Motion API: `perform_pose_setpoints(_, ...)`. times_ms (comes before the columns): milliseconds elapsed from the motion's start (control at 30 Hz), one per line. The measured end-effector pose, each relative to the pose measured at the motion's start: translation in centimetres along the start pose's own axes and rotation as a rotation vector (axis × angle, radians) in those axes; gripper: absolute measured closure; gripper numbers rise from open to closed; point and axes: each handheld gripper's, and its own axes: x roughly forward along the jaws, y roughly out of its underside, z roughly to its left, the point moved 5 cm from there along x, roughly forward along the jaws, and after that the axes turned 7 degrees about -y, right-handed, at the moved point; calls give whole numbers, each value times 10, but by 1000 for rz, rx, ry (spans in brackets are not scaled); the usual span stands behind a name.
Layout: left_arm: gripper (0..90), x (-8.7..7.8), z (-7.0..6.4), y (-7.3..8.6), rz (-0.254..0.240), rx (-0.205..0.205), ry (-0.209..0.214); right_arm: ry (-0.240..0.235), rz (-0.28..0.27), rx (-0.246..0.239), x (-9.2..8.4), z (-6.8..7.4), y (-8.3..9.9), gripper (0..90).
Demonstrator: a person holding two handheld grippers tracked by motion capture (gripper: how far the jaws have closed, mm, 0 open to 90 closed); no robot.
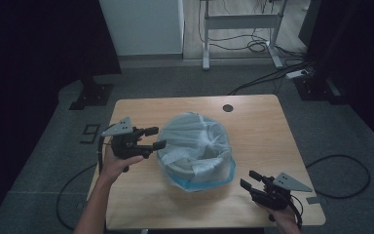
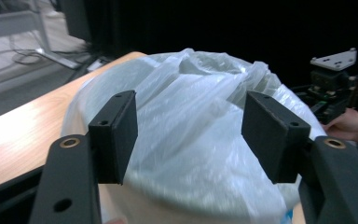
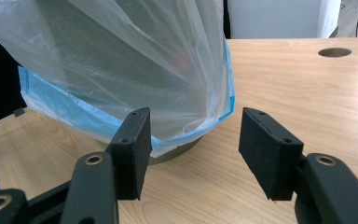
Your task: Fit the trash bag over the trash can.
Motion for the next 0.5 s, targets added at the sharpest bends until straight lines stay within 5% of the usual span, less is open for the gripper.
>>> perform_pose_setpoints(267, 356, 26, 11, -29, 24, 36, 70, 3, -1, 10, -1, -3, 4, 430)
perform_pose_setpoints(500, 358, 55, 10, -34, 75, 57, 130, 1, 21, 8, 3, -4, 12, 429)
